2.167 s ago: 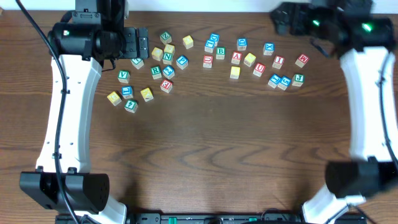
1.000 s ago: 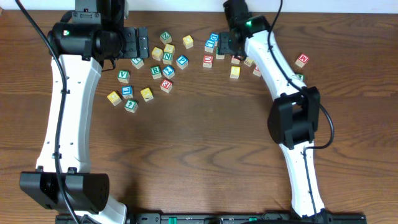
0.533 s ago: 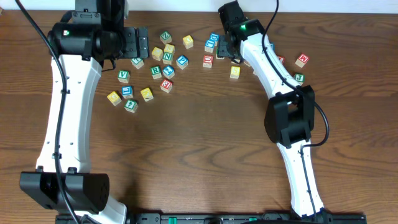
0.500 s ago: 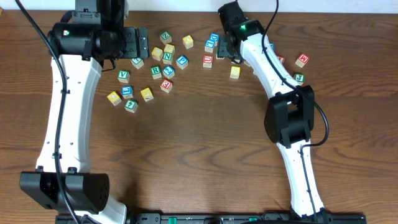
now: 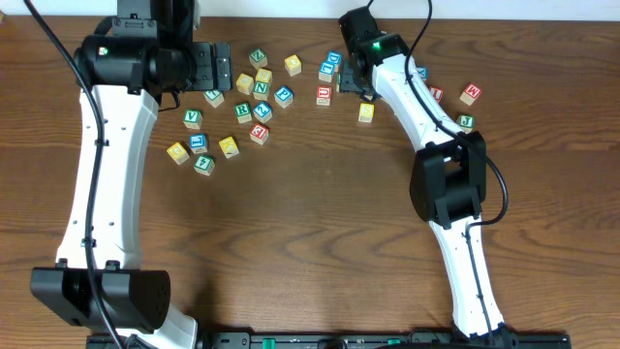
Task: Spell out AI2
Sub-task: 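Move the right gripper over the red A block, then close the right gripper on the red A block and lift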
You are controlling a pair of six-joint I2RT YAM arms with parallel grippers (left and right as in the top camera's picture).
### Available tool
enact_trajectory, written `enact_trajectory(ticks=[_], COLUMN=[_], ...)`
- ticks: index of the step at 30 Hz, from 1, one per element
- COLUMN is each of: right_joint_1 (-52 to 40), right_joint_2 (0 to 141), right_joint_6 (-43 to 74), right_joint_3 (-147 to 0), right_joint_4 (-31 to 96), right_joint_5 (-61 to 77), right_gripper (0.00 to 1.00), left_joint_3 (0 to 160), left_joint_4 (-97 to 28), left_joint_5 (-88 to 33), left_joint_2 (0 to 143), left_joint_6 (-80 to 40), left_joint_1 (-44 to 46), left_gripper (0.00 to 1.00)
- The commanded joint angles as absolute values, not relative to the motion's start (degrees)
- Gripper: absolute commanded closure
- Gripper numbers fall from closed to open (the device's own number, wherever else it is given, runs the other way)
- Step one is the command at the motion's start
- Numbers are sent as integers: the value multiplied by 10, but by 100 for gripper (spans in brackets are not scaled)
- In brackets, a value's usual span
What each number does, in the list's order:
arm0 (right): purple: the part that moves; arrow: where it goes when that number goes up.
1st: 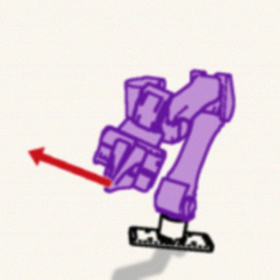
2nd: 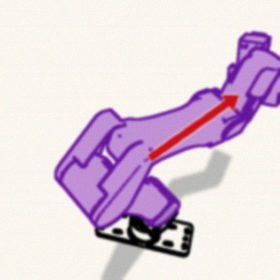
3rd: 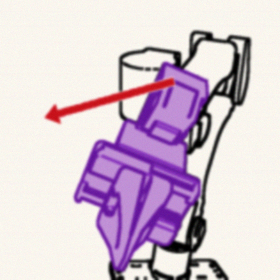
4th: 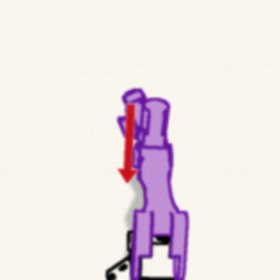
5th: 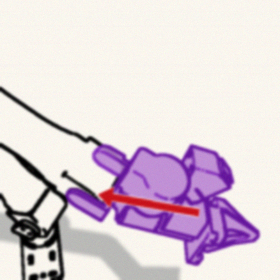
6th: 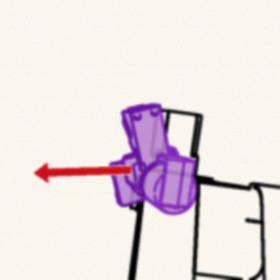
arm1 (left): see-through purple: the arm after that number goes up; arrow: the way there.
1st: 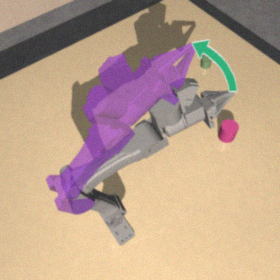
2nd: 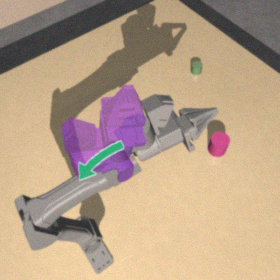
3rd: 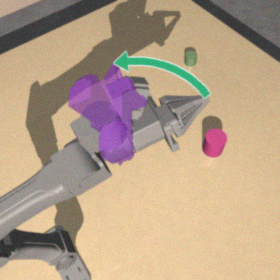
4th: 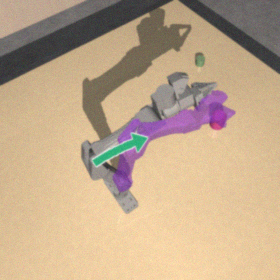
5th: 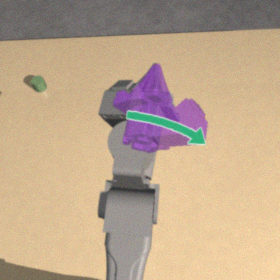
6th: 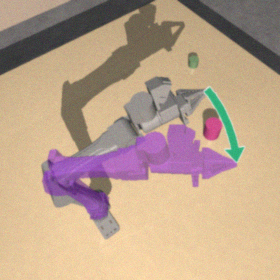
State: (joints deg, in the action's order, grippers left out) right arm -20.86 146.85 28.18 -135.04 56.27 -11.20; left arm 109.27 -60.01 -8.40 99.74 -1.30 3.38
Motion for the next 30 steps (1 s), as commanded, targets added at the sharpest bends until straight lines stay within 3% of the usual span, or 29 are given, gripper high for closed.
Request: enact_trajectory(ticks=[1,6,19,30], right_joint_1=[-206,-206,-205,-204], right_joint_2=[1482,1483,1483,1483], right_joint_6=[296,296,296,296], right_joint_3=[-1359,-1359,-1325,-1300], right_joint_4=[560,557,532,508], right_joint_5=[-134,-146,-157,-160], right_gripper=[40,48,50,65], left_joint_3=[1104,1104,1104,1104], left_joint_4=[-601,-601,-601,-601], left_joint_5=[-78,-78,-78,-78], left_joint_2=[991,991,991,991], left_joint_6=[-14,-14,-14,-14], left_joint_1=[32,32,32,32], left_gripper=[2,3,2,2])
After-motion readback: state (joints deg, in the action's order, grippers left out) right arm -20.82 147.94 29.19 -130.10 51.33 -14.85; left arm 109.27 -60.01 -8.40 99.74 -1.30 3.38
